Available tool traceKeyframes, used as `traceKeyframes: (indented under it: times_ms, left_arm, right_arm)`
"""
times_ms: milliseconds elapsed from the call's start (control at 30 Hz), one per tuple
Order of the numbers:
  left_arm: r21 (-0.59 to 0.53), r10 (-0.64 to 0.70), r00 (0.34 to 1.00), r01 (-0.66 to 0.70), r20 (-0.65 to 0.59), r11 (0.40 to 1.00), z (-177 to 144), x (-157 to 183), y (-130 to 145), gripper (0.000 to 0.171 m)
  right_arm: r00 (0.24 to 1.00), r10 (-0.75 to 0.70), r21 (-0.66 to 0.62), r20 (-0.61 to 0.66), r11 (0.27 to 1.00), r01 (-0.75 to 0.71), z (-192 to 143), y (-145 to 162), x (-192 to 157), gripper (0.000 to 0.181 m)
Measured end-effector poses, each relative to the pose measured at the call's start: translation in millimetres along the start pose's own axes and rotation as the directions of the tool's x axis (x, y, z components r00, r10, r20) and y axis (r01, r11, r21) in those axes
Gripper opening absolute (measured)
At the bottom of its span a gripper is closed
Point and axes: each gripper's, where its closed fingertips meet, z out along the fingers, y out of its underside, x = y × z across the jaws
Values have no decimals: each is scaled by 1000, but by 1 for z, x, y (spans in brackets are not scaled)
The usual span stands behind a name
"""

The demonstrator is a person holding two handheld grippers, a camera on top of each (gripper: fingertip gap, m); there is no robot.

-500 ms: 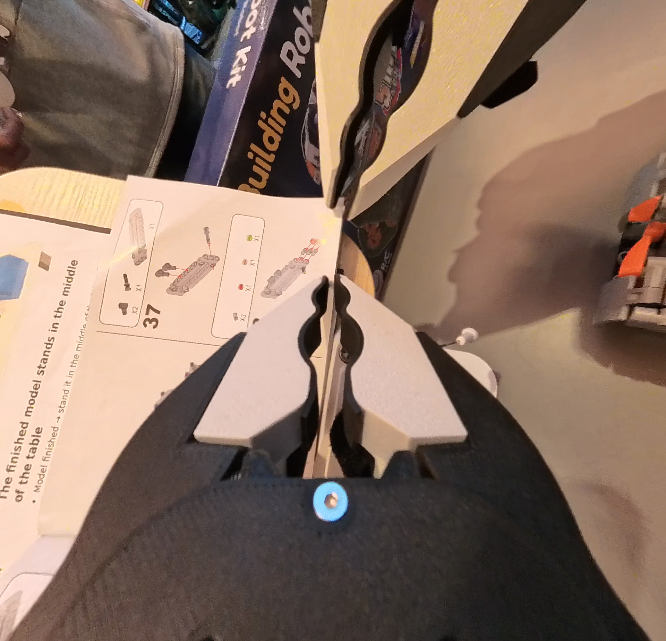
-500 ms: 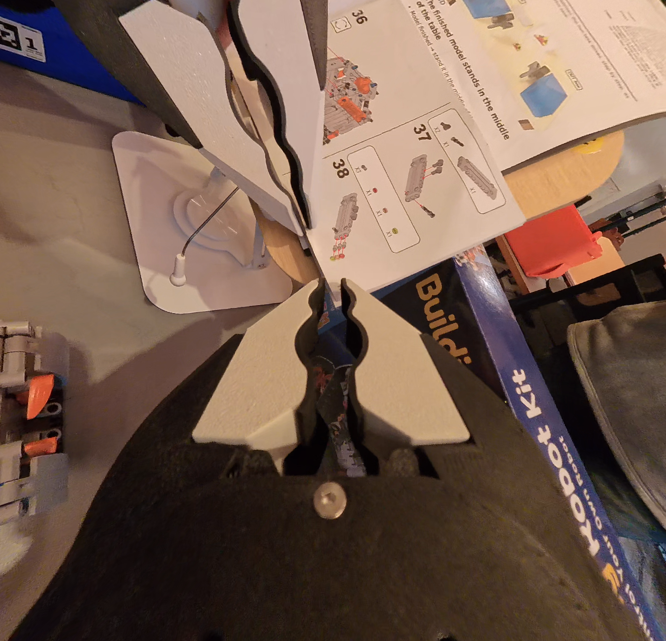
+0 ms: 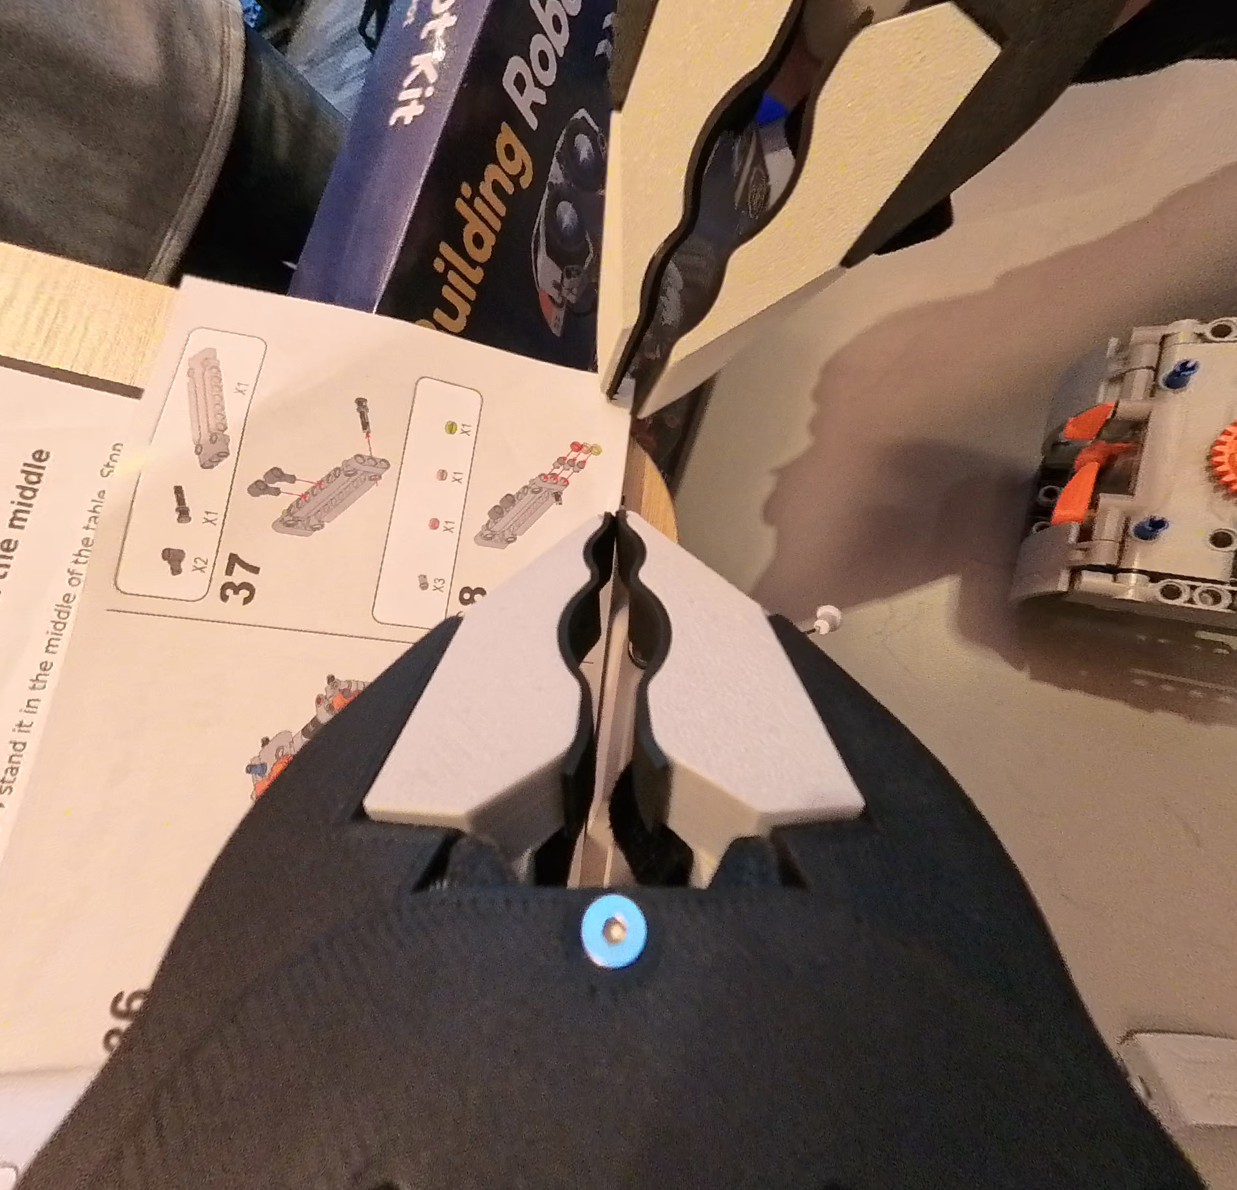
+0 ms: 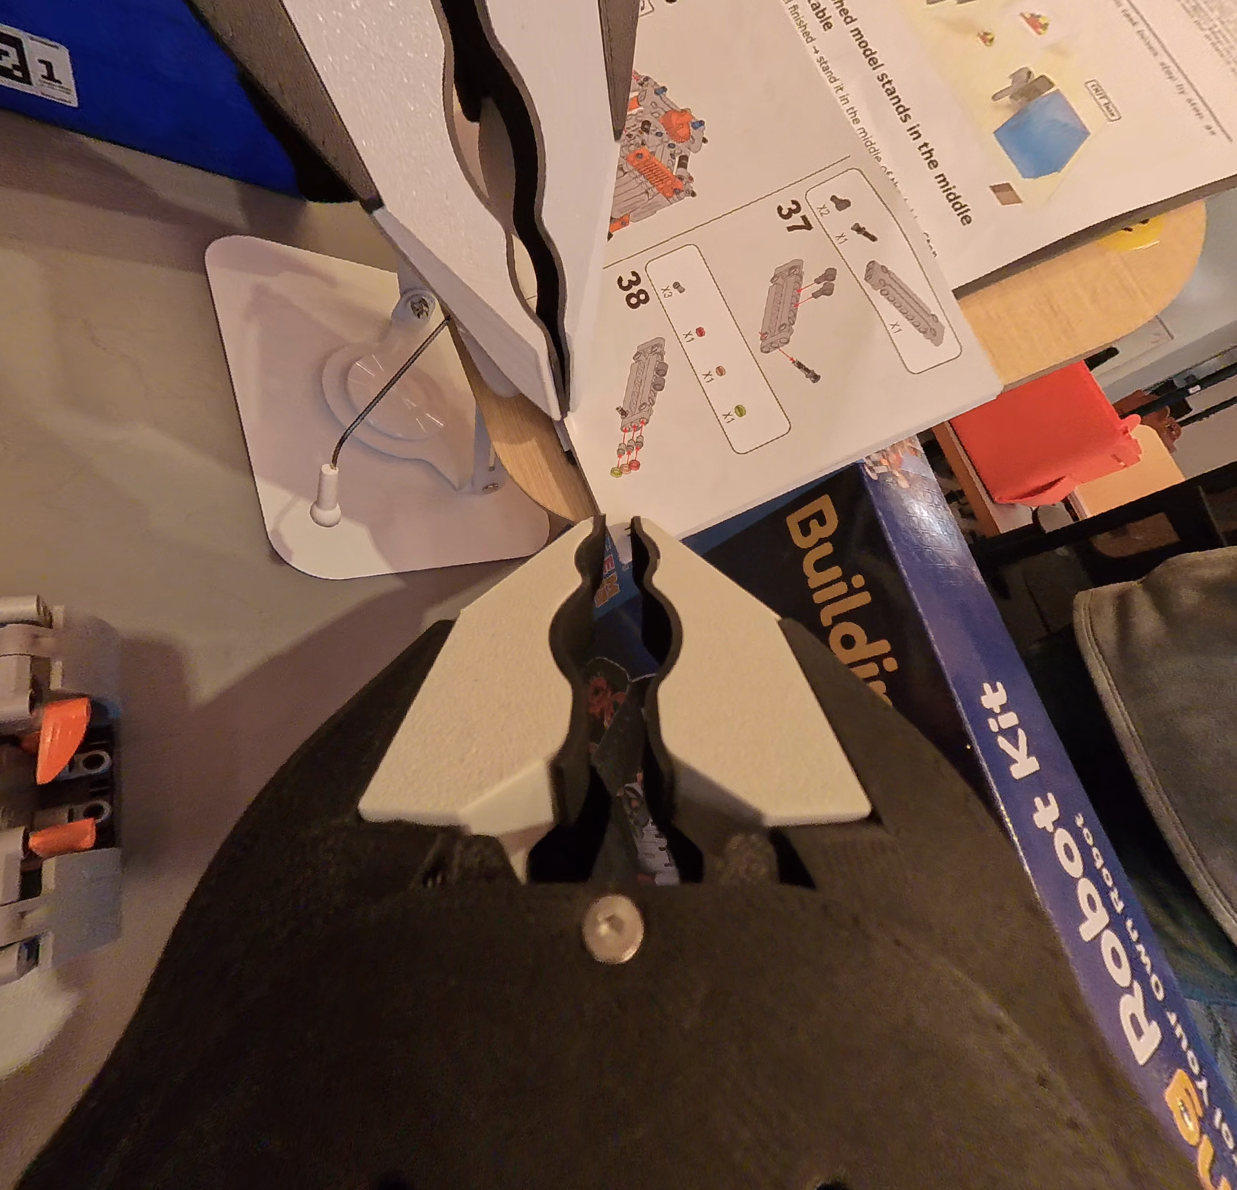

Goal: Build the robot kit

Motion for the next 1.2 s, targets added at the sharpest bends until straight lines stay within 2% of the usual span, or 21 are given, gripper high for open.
traceKeyframes:
  times_ms: [167, 367, 433, 533, 700, 800, 867, 900, 1033, 1200]
  left_arm:
    - [34, -43, 999, 44, -24, 998, -3, -2, -4, 0]
    - [67, -85, 994, 90, -70, 994, -8, -1, -8, 0]
    - [84, -100, 991, 107, -90, 991, -10, 1, -10, 0]
    - [98, -125, 986, 136, -112, 986, -12, 2, -12, 0]
    - [108, -103, 993, 109, -66, 988, -14, -3, -13, 0]
    - [97, -61, 998, 63, -21, 993, -12, -2, -15, 20]
    - [89, -29, 1000, 29, -1, 996, -10, 0, -17, 25]
    - [83, -19, 1000, 18, 5, 996, -9, 1, -18, 24]
    - [102, 2, 999, -8, 52, 995, -14, -4, -21, 0]
    - [198, -60, 998, 56, 15, 979, -29, -4, -30, 0]
  right_arm:
    - [1000, 8, 5, -9, 1000, -8, -2, -1, 3, 12]
    - [1000, 7, 21, -19, 1000, -6, -3, -5, 4, 10]
    - [1000, 12, 26, -18, 1000, -12, -3, -6, 4, 14]
    - [1000, -4, 29, -25, 1000, 4, -4, -8, 4, 4]
    - [999, -9, 33, -48, 999, 10, -3, -11, 5, 0]
    - [999, 5, 57, -36, 998, -3, -7, -19, 5, 0]
    - [1000, 8, 74, -25, 997, -6, -10, -25, 3, 0]
    - [1000, 6, 77, -23, 997, -4, -11, -28, 2, 0]
    - [999, 31, 120, -14, 992, -29, -17, -39, 2, 0]
    - [994, 111, 191, -9, 976, -107, -28, -52, 12, 18]
